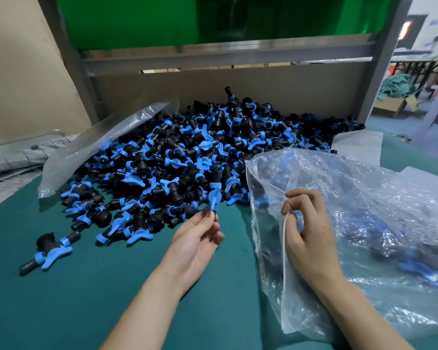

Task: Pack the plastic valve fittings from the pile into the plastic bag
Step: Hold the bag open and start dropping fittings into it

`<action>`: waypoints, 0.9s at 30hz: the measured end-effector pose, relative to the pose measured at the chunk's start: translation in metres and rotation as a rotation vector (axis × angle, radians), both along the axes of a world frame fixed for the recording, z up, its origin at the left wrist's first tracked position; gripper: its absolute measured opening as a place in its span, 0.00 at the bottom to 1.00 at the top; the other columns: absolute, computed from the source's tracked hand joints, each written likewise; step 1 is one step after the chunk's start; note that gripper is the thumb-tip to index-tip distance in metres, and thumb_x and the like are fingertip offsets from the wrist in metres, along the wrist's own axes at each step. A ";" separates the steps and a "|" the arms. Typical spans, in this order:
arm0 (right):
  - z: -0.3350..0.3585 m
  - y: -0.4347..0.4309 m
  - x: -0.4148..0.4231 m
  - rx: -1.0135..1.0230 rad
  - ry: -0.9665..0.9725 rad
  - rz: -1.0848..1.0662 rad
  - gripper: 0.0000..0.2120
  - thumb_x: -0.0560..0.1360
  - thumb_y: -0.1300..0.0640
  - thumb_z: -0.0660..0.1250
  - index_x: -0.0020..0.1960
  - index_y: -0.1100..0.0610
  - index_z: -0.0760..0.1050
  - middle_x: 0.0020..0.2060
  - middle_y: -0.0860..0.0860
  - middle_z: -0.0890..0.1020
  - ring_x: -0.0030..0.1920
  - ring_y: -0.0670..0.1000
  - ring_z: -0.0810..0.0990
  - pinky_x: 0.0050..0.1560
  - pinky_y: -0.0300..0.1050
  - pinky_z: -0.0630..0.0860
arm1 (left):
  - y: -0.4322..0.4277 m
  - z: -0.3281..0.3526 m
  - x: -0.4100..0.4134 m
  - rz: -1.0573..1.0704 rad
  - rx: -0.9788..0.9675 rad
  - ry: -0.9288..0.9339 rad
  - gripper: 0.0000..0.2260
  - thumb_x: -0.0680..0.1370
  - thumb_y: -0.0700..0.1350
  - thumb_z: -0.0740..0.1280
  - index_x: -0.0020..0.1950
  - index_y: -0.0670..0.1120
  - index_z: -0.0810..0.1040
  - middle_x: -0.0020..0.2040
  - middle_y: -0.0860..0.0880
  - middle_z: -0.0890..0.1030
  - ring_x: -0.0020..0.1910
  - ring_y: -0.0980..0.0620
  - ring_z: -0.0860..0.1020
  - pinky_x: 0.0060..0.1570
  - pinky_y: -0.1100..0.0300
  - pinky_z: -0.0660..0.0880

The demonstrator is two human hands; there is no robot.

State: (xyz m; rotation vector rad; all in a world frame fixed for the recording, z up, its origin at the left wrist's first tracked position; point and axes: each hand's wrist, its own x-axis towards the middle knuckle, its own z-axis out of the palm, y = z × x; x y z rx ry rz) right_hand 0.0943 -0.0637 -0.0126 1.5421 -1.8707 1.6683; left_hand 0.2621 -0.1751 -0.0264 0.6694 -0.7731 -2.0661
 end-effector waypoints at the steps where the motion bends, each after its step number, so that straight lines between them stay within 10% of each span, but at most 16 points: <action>1: 0.000 0.000 0.000 -0.002 0.000 0.001 0.07 0.72 0.66 0.58 0.43 0.56 0.71 0.50 0.48 0.72 0.51 0.43 0.75 0.48 0.37 0.70 | 0.001 -0.001 -0.001 0.095 -0.153 -0.132 0.06 0.78 0.37 0.67 0.54 0.43 0.79 0.38 0.51 0.79 0.35 0.58 0.77 0.38 0.63 0.77; 4: 0.000 0.000 -0.001 -0.008 0.003 0.004 0.07 0.72 0.66 0.58 0.43 0.56 0.72 0.50 0.48 0.72 0.50 0.43 0.75 0.48 0.37 0.71 | 0.007 -0.003 -0.001 0.395 -0.767 -0.639 0.11 0.80 0.38 0.65 0.54 0.54 0.77 0.48 0.56 0.80 0.47 0.60 0.79 0.51 0.65 0.75; 7: 0.000 0.000 -0.001 -0.011 0.010 0.004 0.07 0.72 0.66 0.58 0.43 0.56 0.72 0.50 0.49 0.72 0.51 0.42 0.74 0.48 0.35 0.70 | 0.015 -0.001 0.000 0.451 -1.028 -0.716 0.12 0.80 0.39 0.65 0.52 0.57 0.76 0.53 0.61 0.74 0.54 0.61 0.76 0.54 0.69 0.70; 27: -0.002 0.000 -0.002 -0.024 0.017 0.018 0.06 0.72 0.64 0.57 0.43 0.57 0.72 0.50 0.49 0.72 0.51 0.43 0.74 0.50 0.33 0.69 | 0.018 0.000 0.001 0.463 -1.034 -0.726 0.12 0.80 0.37 0.64 0.52 0.56 0.76 0.54 0.60 0.72 0.53 0.59 0.75 0.51 0.73 0.68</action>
